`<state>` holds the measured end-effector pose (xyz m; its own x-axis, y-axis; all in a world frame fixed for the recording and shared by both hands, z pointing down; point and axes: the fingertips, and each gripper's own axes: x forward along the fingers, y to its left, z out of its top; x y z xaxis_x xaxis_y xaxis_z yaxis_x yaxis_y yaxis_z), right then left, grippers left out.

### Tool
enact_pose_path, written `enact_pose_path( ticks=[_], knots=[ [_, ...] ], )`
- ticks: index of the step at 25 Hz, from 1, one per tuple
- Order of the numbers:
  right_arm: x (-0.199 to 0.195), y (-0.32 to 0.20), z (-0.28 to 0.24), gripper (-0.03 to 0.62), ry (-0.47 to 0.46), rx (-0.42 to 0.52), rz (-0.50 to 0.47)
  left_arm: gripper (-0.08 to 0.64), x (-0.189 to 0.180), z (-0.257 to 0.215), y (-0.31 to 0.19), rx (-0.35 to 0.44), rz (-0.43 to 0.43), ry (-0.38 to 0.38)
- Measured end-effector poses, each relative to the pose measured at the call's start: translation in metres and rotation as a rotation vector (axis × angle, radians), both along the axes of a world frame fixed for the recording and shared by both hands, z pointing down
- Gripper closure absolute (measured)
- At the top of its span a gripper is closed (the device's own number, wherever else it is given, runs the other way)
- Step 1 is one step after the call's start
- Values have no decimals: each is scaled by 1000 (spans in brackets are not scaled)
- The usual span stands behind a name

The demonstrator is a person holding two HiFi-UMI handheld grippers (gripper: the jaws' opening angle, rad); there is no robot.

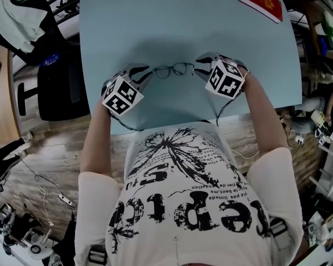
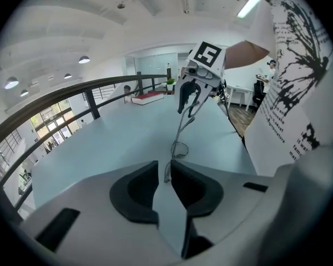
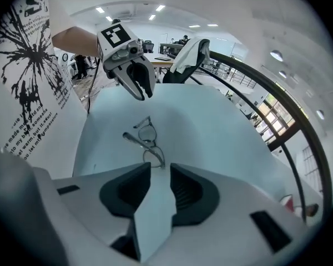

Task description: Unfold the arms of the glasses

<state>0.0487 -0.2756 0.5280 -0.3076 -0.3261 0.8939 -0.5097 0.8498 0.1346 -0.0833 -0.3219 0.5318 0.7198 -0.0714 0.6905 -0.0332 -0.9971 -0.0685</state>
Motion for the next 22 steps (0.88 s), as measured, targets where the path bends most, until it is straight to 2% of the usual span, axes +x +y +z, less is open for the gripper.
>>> enact_pose_path(
  ticks=[3, 7, 11, 14, 18, 22],
  knots=[
    [3, 7, -16, 474, -31, 29, 38, 491, 1, -22, 2, 43, -29, 63],
    [11, 0, -54, 546, -93, 148, 160, 494, 10, -71, -2, 117, -93, 195],
    [10, -10, -99, 578, -213, 315, 317, 524, 18, -129, -4, 189, -194, 329],
    [6, -20, -130, 580, -281, 471, 408, 532, 17, -163, -8, 222, -282, 407],
    [1, -26, -168, 581, -381, 651, 515, 535, 6, -205, -11, 256, -388, 532],
    [-1, -20, -201, 582, -471, 773, 577, 537, -6, -237, -9, 295, -480, 625]
  ],
)
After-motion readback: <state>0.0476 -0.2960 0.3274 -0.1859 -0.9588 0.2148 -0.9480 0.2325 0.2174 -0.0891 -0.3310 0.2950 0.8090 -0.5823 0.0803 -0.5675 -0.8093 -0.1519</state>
